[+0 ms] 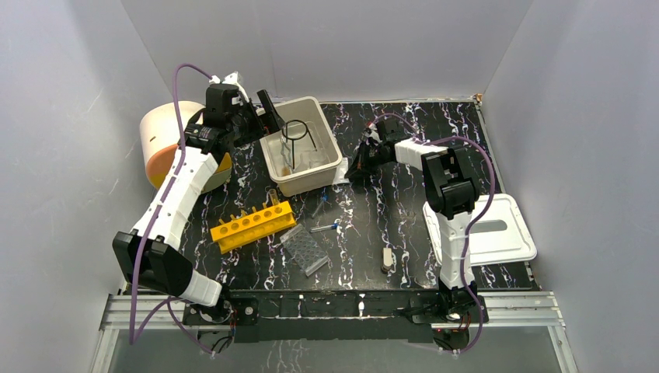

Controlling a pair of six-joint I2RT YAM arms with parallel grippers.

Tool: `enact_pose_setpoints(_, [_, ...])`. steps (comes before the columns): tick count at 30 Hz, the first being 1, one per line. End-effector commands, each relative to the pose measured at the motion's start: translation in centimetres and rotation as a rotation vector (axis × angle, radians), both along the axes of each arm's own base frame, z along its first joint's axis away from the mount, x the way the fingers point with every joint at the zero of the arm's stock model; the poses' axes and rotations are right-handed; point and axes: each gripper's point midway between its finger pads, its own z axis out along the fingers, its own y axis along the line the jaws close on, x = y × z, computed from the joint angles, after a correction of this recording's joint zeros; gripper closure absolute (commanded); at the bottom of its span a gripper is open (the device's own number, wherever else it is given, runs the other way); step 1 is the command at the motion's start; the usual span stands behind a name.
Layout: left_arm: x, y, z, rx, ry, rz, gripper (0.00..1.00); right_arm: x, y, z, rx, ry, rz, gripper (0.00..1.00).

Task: Organize the chemistry lab equipment

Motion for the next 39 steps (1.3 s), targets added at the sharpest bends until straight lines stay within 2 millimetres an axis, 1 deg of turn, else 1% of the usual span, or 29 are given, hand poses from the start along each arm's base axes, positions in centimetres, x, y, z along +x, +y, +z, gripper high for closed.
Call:
enact_pose_setpoints(1, [-0.6,0.1,2.2,-0.021,-0.053,-0.007,0.02,1.1,-0.8,3.4,-0.056,-0.105,-0.057,1.0])
enact_pose_setpoints(4, [-0.8,0.2,2.3,-0.021,-0.056,-0.005,0.02,2.1,-1.9,5.9,-0.114,-0.193,-0.097,1.0])
enact_pose_setpoints(9, [-1.1,0.3,2.5,-0.022,-0.06,-0.006,0.02,3.2,-3.6,10.9,-0.181,-0.346,-0.161,1.0])
enact_pose_setpoints(14, [-1.3,0.4,2.7,-0.023,-0.068,-0.006,0.02,3.6,-5.0,16.2,-0.205,-0.493,-0.212,1.0])
enact_pose_setpoints(17, [-1.4,0.5,2.8,-0.018,-0.07,0.0,0.02,3.5,-5.2,19.5,-0.227,-0.591,-0.203,1.0])
enact_pose_setpoints(19, [-1.5,0.7,2.9,-0.013,-0.073,0.007,0.02,3.3,-5.0,21.3,-0.242,-0.634,-0.181,1.0])
enact_pose_setpoints(21, [-1.7,0.9,3.1,-0.004,-0.083,0.005,0.02,2.7,-4.1,22.7,-0.245,-0.673,-0.147,1.0])
enact_pose_setpoints(22, [-1.8,1.0,3.1,0.002,-0.085,0.007,0.02,2.3,-3.4,23.4,-0.239,-0.694,-0.127,1.0])
enact_pose_setpoints(24, [-2.1,1.4,3.1,0.014,-0.091,0.016,0.02,1.1,-1.1,24.5,-0.212,-0.73,-0.066,1.0])
enact_pose_setpoints(27, [-2.4,1.7,3.0,0.024,-0.089,0.028,0.02,-0.7,2.6,25.1,-0.157,-0.754,0.028,1.0])
enact_pose_setpoints(30, [-2.7,2.0,2.9,0.027,-0.086,0.039,0.02,-2.3,6.2,24.9,-0.112,-0.749,0.109,1.0])
enact_pose_setpoints(31, [-2.8,2.0,2.9,0.026,-0.085,0.04,0.02,-2.8,7.3,24.3,-0.108,-0.739,0.135,1.0])
enact_pose_setpoints(32, [-2.9,2.1,3.0,0.025,-0.086,0.041,0.02,-3.2,8.4,24.2,-0.104,-0.743,0.158,1.0])
enact_pose_setpoints(35, [-3.1,2.7,3.1,0.036,-0.094,0.07,0.02,-4.1,11.0,22.4,-0.141,-0.73,0.215,1.0])
enact_pose_setpoints(39, [-3.4,2.7,2.9,0.029,-0.091,0.076,0.02,-4.2,12.8,19.9,-0.192,-0.677,0.244,1.0])
